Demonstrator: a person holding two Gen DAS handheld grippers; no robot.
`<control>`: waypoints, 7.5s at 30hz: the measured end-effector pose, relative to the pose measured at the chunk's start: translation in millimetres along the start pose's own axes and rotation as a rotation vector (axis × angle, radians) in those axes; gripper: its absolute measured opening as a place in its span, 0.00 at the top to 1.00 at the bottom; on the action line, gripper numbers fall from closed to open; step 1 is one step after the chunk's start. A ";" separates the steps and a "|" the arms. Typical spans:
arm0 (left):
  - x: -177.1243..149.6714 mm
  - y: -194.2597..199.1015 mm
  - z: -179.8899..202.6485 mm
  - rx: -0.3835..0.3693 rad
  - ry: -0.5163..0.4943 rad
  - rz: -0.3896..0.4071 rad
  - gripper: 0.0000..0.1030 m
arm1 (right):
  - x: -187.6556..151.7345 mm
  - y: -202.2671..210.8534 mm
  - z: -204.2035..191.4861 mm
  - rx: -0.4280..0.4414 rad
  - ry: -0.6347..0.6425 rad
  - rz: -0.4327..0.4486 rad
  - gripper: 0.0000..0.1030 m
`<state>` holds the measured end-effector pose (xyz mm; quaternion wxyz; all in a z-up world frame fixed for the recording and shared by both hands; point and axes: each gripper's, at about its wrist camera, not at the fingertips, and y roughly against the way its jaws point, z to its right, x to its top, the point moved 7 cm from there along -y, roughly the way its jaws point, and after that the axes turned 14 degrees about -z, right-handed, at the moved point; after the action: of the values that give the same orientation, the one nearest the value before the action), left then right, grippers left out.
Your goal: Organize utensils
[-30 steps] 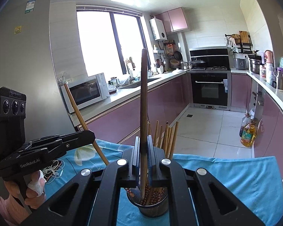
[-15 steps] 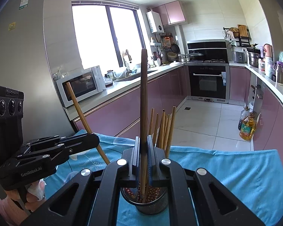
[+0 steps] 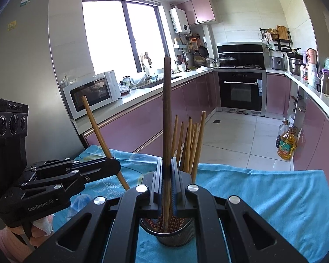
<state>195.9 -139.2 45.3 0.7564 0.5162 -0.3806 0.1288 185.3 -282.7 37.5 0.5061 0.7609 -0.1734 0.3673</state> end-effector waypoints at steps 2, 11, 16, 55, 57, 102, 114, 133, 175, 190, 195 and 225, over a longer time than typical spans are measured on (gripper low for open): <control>-0.5 -2.9 -0.8 0.000 0.001 -0.007 0.93 | -0.9 -2.2 -0.8 -0.001 0.000 -0.005 0.94; -3.6 -16.2 -4.6 0.004 -0.006 -0.034 0.93 | -4.6 -8.7 -1.1 0.000 0.004 -0.025 0.94; -6.0 -20.0 -7.1 0.004 -0.009 -0.046 0.93 | -7.2 -12.5 -0.4 0.000 0.003 -0.036 0.94; -4.1 -59.7 -15.1 -0.018 0.004 -0.109 0.93 | -8.4 -39.8 5.3 0.011 -0.019 -0.084 0.94; -3.8 -60.0 -15.6 -0.016 0.005 -0.109 0.92 | -7.7 -41.2 5.8 0.011 -0.021 -0.086 0.94; -40.3 -29.1 -32.2 0.093 0.019 0.012 0.22 | -40.9 -9.3 14.2 -0.021 -0.069 -0.008 0.39; -78.8 6.3 -51.5 0.198 0.073 0.105 0.05 | -69.6 6.6 11.0 -0.141 -0.041 0.075 0.07; -99.9 52.7 -58.1 0.295 0.093 0.291 0.05 | -92.0 21.7 -14.6 -0.225 0.008 0.225 0.06; -119.8 75.9 -57.5 0.405 0.102 0.397 0.05 | -97.6 30.0 -23.2 -0.294 0.014 0.285 0.07; -120.5 76.0 -57.5 0.409 0.101 0.400 0.05 | -96.4 34.2 -21.8 -0.296 0.006 0.298 0.06; -120.9 76.1 -57.7 0.410 0.101 0.401 0.05 | -96.5 35.3 -21.5 -0.295 0.005 0.300 0.06; -121.8 76.7 -58.4 0.416 0.103 0.401 0.05 | -93.2 37.6 -22.2 -0.298 0.003 0.301 0.06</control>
<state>94.2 -30.5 1.0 0.6122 0.5673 -0.4014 0.3771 90.5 -289.0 -1.9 0.5529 0.6425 -0.3366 0.4101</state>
